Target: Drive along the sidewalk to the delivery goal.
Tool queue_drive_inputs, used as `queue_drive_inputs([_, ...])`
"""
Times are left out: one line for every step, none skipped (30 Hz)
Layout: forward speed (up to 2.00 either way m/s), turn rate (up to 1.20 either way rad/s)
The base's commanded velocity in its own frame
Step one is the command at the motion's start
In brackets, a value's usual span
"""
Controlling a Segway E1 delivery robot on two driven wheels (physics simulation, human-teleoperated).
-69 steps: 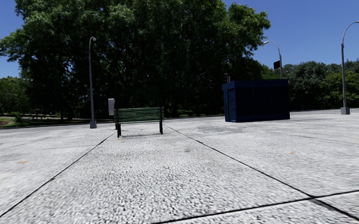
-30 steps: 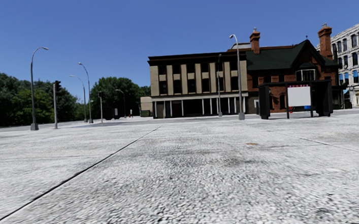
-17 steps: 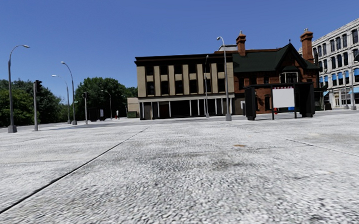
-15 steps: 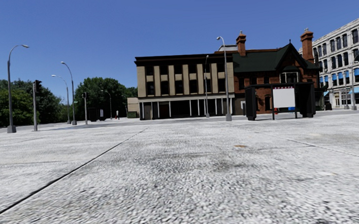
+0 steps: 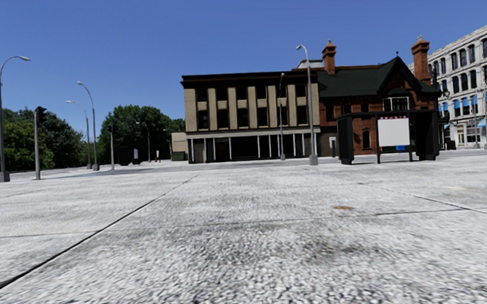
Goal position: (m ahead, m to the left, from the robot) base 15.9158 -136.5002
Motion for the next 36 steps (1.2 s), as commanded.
queue_drive_inputs([2.0, -1.17])
queue_drive_inputs([2.0, -1.18])
queue_drive_inputs([2.0, -1.18])
queue_drive_inputs([2.0, -1.18])
queue_drive_inputs([2.0, -1.18])
queue_drive_inputs([2.0, -1.18])
queue_drive_inputs([2.0, -1.18])
queue_drive_inputs([2.0, -1.18])
queue_drive_inputs([2.0, -1.18])
queue_drive_inputs([2.0, -1.18])
queue_drive_inputs([2.0, -1.18])
queue_drive_inputs([2.0, -1.17])
queue_drive_inputs([2.0, -1.17])
queue_drive_inputs([2.0, -1.17])
queue_drive_inputs([2.0, -1.17])
queue_drive_inputs([2.0, -1.17])
queue_drive_inputs([2.0, -1.17])
queue_drive_inputs([2.0, -1.17])
queue_drive_inputs([2.0, -1.17])
queue_drive_inputs([2.0, -0.66])
queue_drive_inputs([2.0, -0.53])
queue_drive_inputs([2.0, -0.33])
queue_drive_inputs([2.0, -0.33])
queue_drive_inputs([2.0, -0.08])
queue_drive_inputs([2.0, 0.0])
queue_drive_inputs([2.0, 0.0])
queue_drive_inputs([2.0, 0.0])
queue_drive_inputs([2.0, 0.0])
queue_drive_inputs([2.0, 0.0])
queue_drive_inputs([2.0, 0.0])
queue_drive_inputs([2.0, 0.0])
queue_drive_inputs([2.0, 0.0])
queue_drive_inputs([2.0, 0.0])
queue_drive_inputs([2.0, 0.0])
queue_drive_inputs([2.0, 0.0])
queue_drive_inputs([2.0, 0.0])
